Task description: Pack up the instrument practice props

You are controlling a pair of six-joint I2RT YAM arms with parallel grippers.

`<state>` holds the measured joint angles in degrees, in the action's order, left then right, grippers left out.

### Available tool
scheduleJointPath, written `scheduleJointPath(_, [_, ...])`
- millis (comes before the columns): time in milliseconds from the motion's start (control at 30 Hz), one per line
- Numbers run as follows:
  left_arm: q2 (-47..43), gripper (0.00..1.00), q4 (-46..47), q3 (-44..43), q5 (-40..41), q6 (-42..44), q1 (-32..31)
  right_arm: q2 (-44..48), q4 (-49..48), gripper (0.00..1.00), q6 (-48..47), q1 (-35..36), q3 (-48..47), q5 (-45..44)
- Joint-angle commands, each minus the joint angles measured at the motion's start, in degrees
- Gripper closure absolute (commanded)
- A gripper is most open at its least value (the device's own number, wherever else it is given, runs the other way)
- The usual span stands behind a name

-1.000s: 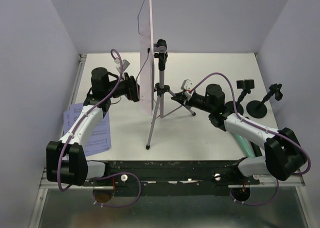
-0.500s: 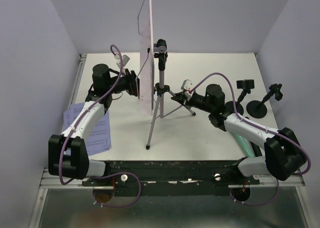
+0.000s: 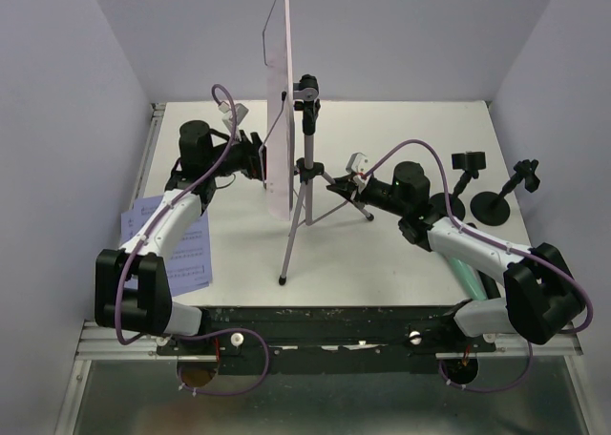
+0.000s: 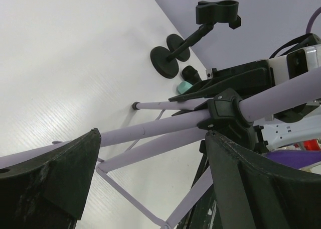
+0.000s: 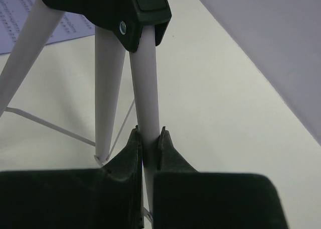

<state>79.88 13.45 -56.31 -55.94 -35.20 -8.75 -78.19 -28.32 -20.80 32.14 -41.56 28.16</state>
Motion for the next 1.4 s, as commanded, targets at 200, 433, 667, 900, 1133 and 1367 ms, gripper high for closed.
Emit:
scheduleJointPath(200, [-2.0,0.05,-3.78,5.68,0.49,4.53,-0.39,-4.25,17.59,1.0,7.17,-0.59,5.17,-0.04])
scheduleJointPath(433, [-5.34,0.03,-3.7,4.11,-7.24,4.79,-0.39,-4.25,17.42,1.0,7.17,-0.59,5.35,-0.04])
scheduleJointPath(667, [-6.05,0.02,-2.3,3.05,-6.64,2.6,-0.39,-4.6,17.33,1.0,7.09,-0.59,5.26,0.14])
scheduleJointPath(900, [-4.56,0.02,-1.32,0.51,-2.34,-0.48,-0.39,-4.42,17.24,1.0,7.09,-0.59,5.35,-0.04])
scheduleJointPath(1133, [-2.71,0.02,-2.46,-0.64,2.59,-0.93,-0.3,-4.6,17.59,1.0,7.09,-0.59,5.09,0.14])
scheduleJointPath(1367, [-1.92,0.04,-5.01,0.59,4.35,1.98,-0.3,-4.69,17.68,1.0,7.09,-0.59,5.0,0.05])
